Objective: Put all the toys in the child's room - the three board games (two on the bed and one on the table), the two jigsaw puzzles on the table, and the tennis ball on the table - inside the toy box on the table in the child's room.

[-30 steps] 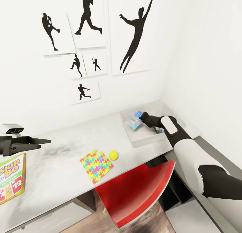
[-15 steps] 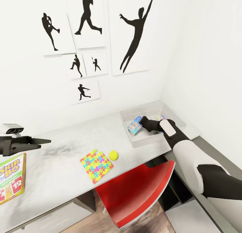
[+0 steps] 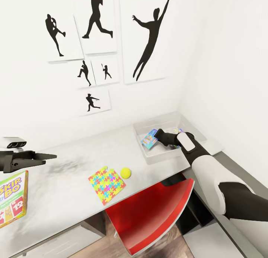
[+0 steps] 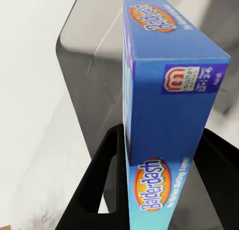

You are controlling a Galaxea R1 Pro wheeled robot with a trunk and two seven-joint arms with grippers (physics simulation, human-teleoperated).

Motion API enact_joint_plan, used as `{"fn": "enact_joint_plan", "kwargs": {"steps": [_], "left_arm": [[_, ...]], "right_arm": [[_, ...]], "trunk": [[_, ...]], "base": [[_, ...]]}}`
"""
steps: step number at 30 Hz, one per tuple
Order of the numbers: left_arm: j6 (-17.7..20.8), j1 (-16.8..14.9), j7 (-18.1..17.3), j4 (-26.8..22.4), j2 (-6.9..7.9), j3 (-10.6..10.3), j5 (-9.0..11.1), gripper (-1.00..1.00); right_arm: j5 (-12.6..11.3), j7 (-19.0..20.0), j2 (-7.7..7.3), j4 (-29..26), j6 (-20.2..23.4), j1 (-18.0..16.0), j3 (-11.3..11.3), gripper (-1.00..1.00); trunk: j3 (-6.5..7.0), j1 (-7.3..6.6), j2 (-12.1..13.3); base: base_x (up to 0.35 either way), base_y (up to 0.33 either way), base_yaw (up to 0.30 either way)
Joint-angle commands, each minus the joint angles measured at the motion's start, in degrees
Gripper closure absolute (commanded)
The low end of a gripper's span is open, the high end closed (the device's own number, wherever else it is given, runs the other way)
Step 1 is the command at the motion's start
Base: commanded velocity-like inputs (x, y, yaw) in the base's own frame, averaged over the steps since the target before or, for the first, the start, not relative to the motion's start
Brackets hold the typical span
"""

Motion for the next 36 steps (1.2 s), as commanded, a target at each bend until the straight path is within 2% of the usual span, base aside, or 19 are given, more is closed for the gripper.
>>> {"fn": "enact_joint_plan", "kwargs": {"steps": [1, 8, 14, 17, 28, 36], "left_arm": [[0.61, -0.05, -0.21, 0.0, 0.01, -0.03, 0.02, -1.0], [0.61, -0.05, -0.21, 0.0, -0.1, -0.03, 0.36, -1.0], [0.61, -0.05, -0.21, 0.0, -0.03, -0.08, 0.18, -1.0], [0.61, -0.05, -0.21, 0.0, -0.02, -0.09, 0.15, -1.0], [0.61, -0.05, -0.21, 0.0, 0.05, -0.04, 0.47, -1.0], [0.61, -0.05, -0.21, 0.0, 0.97, -0.01, 0.46, -1.0]], "right_arm": [[0.03, 0.08, -0.02, -0.01, 0.16, -0.05, 0.06, 1.0], [0.08, 0.01, 0.01, 0.39, 0.08, -0.05, 0.06, 1.0], [2.5, -0.01, 0.05, 0.75, -0.55, -0.05, 0.06, 1.0], [2.91, 0.01, 0.05, 0.77, -0.7, -0.05, 0.06, 1.0], [3.1, 0.07, -0.02, 0.78, -0.77, -0.05, -0.02, 1.0], [3.11, 0.08, 0.05, 0.78, -0.77, -0.05, -0.01, 1.0]], "trunk": [[-0.1, 0.03, -0.11], [-0.1, 0.03, -0.11], [-0.1, 0.03, -0.11], [-0.1, 0.03, -0.11], [-0.1, 0.03, -0.11], [-0.1, 0.03, -0.11]], "base": [[0.0, 0.0, 0.0], [0.015, 0.0, 0.0], [0.007, 0.0, 0.0], [0.001, 0.0, 0.0], [0.0, 0.0, 0.0], [0.0, 0.0, 0.0]]}}
